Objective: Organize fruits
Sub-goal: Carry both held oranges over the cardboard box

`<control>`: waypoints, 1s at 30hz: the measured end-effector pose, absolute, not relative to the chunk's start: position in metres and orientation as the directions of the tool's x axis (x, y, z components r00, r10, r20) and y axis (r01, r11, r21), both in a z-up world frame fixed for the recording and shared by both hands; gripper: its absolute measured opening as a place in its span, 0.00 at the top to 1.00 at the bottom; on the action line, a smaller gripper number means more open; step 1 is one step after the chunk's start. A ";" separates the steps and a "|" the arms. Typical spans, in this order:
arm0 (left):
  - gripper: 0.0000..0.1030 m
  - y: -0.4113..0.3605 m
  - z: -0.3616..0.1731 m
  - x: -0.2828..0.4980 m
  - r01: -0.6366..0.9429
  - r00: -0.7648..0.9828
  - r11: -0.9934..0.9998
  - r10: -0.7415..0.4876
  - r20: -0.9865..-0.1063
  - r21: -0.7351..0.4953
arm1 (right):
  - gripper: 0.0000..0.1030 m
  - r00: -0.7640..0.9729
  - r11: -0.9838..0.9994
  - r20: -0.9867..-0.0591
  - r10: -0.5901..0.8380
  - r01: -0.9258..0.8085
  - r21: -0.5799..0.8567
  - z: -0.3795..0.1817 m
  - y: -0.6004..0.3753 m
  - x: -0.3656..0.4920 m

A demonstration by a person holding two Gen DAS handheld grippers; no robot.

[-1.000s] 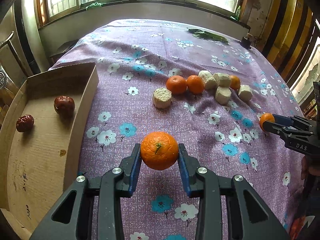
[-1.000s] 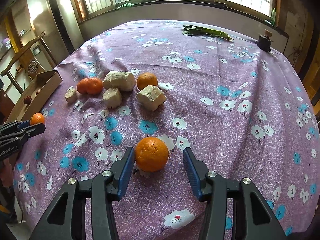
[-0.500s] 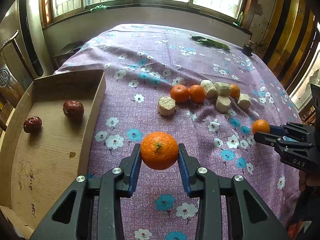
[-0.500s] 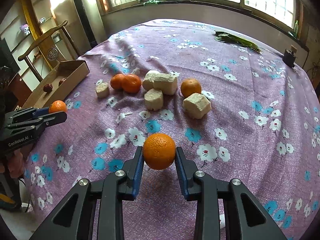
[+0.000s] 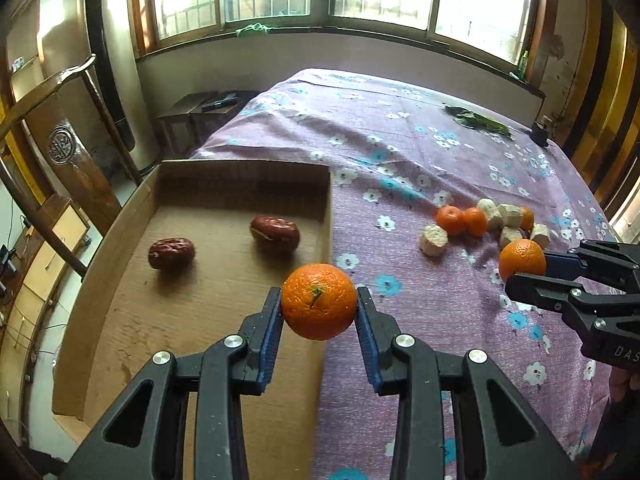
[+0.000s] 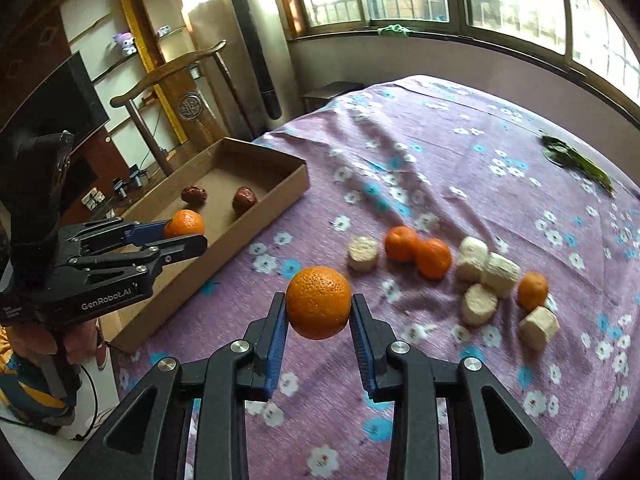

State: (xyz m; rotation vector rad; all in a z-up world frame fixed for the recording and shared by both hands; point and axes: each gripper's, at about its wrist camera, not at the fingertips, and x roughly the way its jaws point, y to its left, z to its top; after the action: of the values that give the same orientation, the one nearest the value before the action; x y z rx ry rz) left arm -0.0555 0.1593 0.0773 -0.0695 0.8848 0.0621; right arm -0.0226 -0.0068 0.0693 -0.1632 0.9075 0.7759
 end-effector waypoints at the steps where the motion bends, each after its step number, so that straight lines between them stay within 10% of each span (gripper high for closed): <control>1: 0.67 0.166 0.077 -0.056 -0.096 0.631 0.995 0.037 -0.775 -0.031 | 0.67 0.357 0.707 -0.760 0.544 -0.683 0.185 0.069 0.004 -0.022; 30: 0.64 0.267 0.041 -0.052 -0.302 0.509 0.953 0.154 -0.847 -0.007 | 0.63 0.158 0.544 -0.849 0.504 -0.822 0.170 0.015 0.169 -0.003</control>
State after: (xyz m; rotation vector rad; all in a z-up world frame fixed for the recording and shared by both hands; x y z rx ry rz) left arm -0.0520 0.2665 0.0412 -0.1615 1.0010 0.2761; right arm -0.0030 0.1693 0.0151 -0.3704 1.0319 0.9790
